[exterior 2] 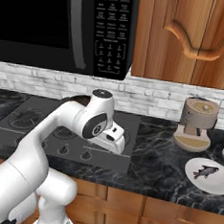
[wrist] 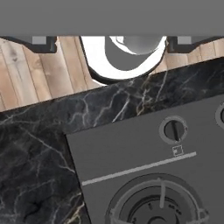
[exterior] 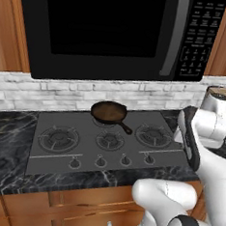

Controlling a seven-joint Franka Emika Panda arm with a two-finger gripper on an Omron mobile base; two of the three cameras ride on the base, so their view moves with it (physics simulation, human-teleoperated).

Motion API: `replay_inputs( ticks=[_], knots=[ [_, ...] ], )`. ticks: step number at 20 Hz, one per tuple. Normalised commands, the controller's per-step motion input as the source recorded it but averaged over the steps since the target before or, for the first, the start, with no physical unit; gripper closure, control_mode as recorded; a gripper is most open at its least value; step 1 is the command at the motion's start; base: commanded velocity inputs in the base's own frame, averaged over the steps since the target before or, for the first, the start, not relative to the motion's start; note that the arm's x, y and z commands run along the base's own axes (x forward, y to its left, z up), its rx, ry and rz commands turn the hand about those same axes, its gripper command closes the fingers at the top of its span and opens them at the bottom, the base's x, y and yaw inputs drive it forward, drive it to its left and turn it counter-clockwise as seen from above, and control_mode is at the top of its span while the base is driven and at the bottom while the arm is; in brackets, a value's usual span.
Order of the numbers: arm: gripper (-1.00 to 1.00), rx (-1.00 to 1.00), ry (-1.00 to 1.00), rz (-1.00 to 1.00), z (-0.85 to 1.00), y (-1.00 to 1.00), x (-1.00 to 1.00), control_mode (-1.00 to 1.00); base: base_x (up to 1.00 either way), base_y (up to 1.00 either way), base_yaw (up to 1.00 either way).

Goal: Place the fish on the plate and place the broccoli on the same plate.

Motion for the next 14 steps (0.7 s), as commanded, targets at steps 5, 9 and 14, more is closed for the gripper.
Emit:
replay_inputs(
  ticks=[5,9,14],
  knots=[
    [-1.0,-0.02,0.07,0.23,0.0,0.35,0.0,-1.0,0.0,0.0,0.0],
    [-1.0,0.0,0.0,0.0,0.0,0.0,0.0,-1.0,0.0,0.0,0.0],
    [-1.0,0.0,0.03,0.0,-0.11,0.14,0.0,-1.0,0.0,0.0,0.0]
  ],
)
